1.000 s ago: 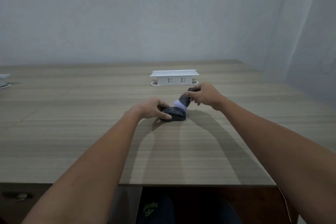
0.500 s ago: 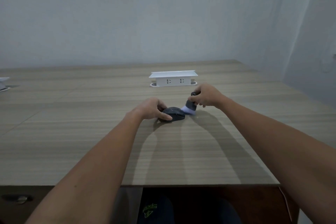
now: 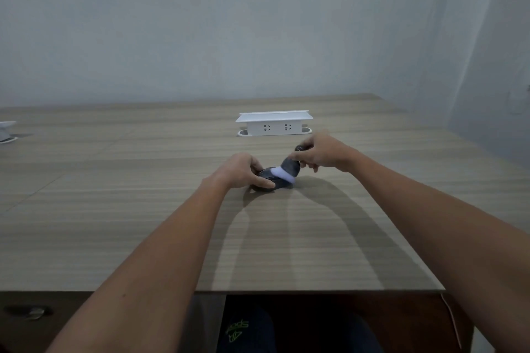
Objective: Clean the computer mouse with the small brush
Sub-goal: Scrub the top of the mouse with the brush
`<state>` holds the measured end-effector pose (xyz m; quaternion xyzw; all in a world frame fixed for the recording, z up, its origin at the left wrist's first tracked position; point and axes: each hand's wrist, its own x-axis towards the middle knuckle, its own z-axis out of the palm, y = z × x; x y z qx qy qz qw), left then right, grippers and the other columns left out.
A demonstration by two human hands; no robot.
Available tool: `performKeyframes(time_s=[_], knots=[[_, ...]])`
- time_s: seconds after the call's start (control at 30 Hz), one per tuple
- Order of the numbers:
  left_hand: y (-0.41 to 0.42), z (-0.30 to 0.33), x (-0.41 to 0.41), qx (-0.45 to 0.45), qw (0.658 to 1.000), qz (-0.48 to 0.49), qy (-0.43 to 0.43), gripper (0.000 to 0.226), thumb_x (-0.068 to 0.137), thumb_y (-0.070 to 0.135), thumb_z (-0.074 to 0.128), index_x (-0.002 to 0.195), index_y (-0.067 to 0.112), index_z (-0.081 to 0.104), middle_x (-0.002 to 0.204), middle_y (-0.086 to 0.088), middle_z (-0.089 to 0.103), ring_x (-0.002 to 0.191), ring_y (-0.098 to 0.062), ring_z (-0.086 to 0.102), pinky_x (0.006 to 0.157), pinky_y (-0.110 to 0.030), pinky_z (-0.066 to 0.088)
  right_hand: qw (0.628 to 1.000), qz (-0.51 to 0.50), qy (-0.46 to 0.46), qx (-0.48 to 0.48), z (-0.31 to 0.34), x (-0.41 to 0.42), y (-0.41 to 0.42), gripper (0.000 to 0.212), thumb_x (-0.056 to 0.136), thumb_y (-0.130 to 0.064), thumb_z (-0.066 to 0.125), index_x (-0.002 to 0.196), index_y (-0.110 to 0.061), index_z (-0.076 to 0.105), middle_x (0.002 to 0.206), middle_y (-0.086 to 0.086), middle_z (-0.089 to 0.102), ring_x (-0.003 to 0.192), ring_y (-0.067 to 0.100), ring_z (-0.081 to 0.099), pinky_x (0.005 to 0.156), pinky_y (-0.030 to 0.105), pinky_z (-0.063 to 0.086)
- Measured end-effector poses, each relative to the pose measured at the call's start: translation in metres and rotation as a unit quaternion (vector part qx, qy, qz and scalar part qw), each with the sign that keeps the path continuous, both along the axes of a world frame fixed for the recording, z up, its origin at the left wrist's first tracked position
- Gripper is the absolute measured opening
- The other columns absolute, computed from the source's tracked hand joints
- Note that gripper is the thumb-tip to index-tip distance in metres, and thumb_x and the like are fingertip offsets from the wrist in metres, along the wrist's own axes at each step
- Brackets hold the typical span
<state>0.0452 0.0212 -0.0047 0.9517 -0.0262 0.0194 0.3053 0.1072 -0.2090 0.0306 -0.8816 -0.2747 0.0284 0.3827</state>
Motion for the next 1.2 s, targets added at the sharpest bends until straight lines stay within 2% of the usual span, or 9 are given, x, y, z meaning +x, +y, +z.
performKeyframes(time_s=[0.1, 0.27, 0.4, 0.53, 0.7, 0.83, 0.97, 1.13, 1.2], knots=[[-0.001, 0.001, -0.002, -0.01, 1.0, 0.002, 0.002, 0.036, 0.062, 0.044, 0.09, 0.086, 0.019, 0.081, 0.08, 0.0, 0.078, 0.077, -0.017, 0.071, 0.072, -0.032, 0.053, 0.993, -0.048, -0.074, -0.08, 0.0, 0.004, 0.002, 0.028, 0.085, -0.018, 0.068, 0.069, 0.005, 0.064, 0.059, 0.01, 0.057, 0.05, 0.021, 0.049, 0.047, 0.026, 0.04], [-0.002, 0.001, -0.001, -0.004, 1.0, 0.005, 0.009, 0.037, 0.062, 0.046, 0.089, 0.086, 0.019, 0.081, 0.08, -0.003, 0.079, 0.075, -0.016, 0.069, 0.073, -0.034, 0.052, 1.0, 0.006, -0.011, 0.023, -0.002, -0.001, 0.0, 0.024, 0.089, -0.021, 0.07, 0.068, -0.009, 0.068, 0.061, 0.002, 0.065, 0.046, 0.01, 0.052, 0.045, 0.022, 0.046], [-0.003, 0.003, -0.003, 0.002, 1.0, 0.011, 0.011, 0.036, 0.062, 0.047, 0.089, 0.086, 0.021, 0.081, 0.081, -0.002, 0.079, 0.087, -0.023, 0.073, 0.081, -0.04, 0.056, 0.995, -0.045, -0.054, -0.066, -0.003, 0.005, -0.003, 0.022, 0.088, -0.02, 0.069, 0.078, -0.001, 0.071, 0.067, 0.007, 0.068, 0.046, 0.013, 0.054, 0.039, 0.017, 0.043], [-0.004, 0.003, -0.004, 0.005, 1.0, 0.013, 0.017, 0.036, 0.063, 0.046, 0.089, 0.086, 0.02, 0.081, 0.083, -0.004, 0.079, 0.089, -0.025, 0.072, 0.08, -0.039, 0.055, 0.998, -0.008, -0.002, 0.063, -0.002, 0.002, -0.004, 0.024, 0.09, -0.021, 0.07, 0.069, -0.009, 0.067, 0.063, 0.004, 0.064, 0.043, 0.008, 0.049, 0.044, 0.02, 0.044], [-0.006, 0.005, -0.006, -0.006, 1.0, 0.017, 0.017, 0.034, 0.064, 0.043, 0.089, 0.087, 0.02, 0.08, 0.084, -0.003, 0.079, 0.09, -0.024, 0.073, 0.085, -0.041, 0.056, 0.993, -0.063, -0.077, -0.07, -0.007, 0.007, -0.002, 0.025, 0.087, -0.018, 0.068, 0.072, 0.003, 0.067, 0.064, 0.01, 0.063, 0.052, 0.017, 0.051, 0.047, 0.025, 0.041], [-0.006, 0.005, -0.006, 0.001, 1.0, 0.015, 0.019, 0.036, 0.064, 0.044, 0.089, 0.088, 0.018, 0.08, 0.087, -0.007, 0.079, 0.086, -0.024, 0.072, 0.079, -0.038, 0.055, 0.998, -0.024, -0.037, 0.037, -0.007, 0.003, 0.0, 0.022, 0.089, -0.022, 0.068, 0.08, -0.002, 0.072, 0.062, 0.005, 0.065, 0.045, 0.009, 0.051, 0.044, 0.022, 0.044], [-0.006, 0.005, -0.006, 0.002, 1.0, 0.007, 0.015, 0.034, 0.066, 0.044, 0.088, 0.088, 0.019, 0.081, 0.084, -0.007, 0.079, 0.074, -0.014, 0.065, 0.069, -0.029, 0.046, 0.993, -0.043, -0.065, -0.084, -0.008, 0.007, 0.001, 0.025, 0.088, -0.022, 0.067, 0.077, 0.0, 0.069, 0.072, 0.014, 0.069, 0.06, 0.021, 0.055, 0.049, 0.025, 0.04], [-0.004, 0.006, -0.004, 0.013, 1.0, 0.011, 0.022, 0.037, 0.065, 0.047, 0.087, 0.088, 0.018, 0.08, 0.083, -0.006, 0.078, 0.072, -0.013, 0.063, 0.068, -0.029, 0.045, 0.999, -0.009, -0.042, 0.02, -0.001, 0.001, 0.006, 0.027, 0.089, -0.024, 0.068, 0.082, 0.002, 0.071, 0.061, 0.006, 0.064, 0.045, 0.011, 0.051, 0.045, 0.021, 0.044], [-0.004, 0.005, -0.003, 0.012, 1.0, 0.012, 0.019, 0.037, 0.064, 0.047, 0.088, 0.086, 0.019, 0.08, 0.083, -0.006, 0.078, 0.071, -0.013, 0.063, 0.067, -0.029, 0.045, 1.0, 0.002, -0.029, -0.003, -0.002, 0.0, 0.007, 0.025, 0.089, -0.022, 0.067, 0.082, 0.002, 0.071, 0.061, 0.004, 0.066, 0.045, 0.013, 0.052, 0.044, 0.022, 0.045]])
